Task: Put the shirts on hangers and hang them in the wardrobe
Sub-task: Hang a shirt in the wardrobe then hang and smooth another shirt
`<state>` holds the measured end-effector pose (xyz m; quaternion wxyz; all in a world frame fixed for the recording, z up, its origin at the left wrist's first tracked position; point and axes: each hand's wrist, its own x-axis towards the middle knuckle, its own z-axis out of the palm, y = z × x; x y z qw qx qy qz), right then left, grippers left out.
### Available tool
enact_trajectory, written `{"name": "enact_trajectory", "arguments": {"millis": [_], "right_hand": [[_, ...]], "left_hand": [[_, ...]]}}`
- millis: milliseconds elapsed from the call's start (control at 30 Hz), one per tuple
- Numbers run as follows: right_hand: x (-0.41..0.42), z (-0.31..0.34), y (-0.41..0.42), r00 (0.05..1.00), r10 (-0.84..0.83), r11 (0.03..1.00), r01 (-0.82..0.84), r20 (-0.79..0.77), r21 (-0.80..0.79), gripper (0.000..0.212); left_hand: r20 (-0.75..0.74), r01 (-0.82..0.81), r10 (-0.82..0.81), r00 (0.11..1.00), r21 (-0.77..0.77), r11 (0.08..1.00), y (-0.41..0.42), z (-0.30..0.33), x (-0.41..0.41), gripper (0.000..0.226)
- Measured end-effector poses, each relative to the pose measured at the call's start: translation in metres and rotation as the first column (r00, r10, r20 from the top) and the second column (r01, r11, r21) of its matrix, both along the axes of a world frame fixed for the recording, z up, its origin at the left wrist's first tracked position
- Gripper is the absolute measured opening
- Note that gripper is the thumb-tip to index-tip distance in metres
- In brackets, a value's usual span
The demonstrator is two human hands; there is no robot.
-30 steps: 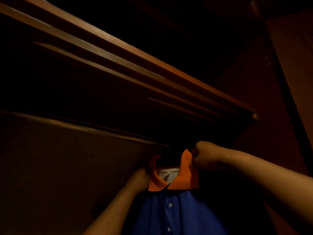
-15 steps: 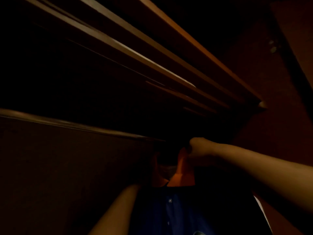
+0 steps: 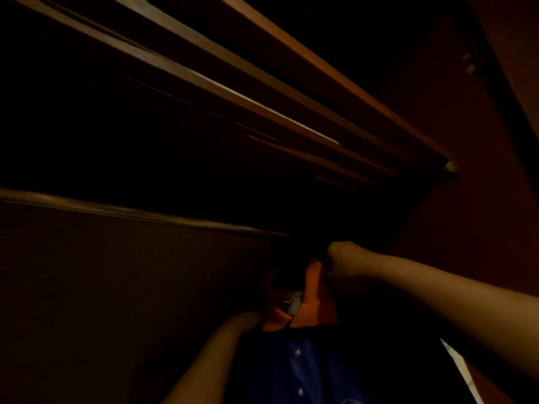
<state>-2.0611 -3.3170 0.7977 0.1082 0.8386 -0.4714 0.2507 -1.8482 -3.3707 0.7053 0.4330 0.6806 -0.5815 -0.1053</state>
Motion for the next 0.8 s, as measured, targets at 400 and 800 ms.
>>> {"name": "enact_trajectory", "arguments": {"millis": [400,800], "right_hand": [[-0.076,-0.015,0.026,0.981,0.18,0.981,-0.175,0.065,-0.078,0.02],[-0.092,-0.088,0.052,0.897,0.431,0.86,-0.373,0.103,-0.348,0.03]], "left_hand": [[0.143,-0.197,0.228,0.963,-0.204,0.959,0.061,0.013,-0.044,0.037],[0.271,-0.345,0.42,0.866,-0.285,0.894,0.188,-0.029,-0.1,0.035]]}}
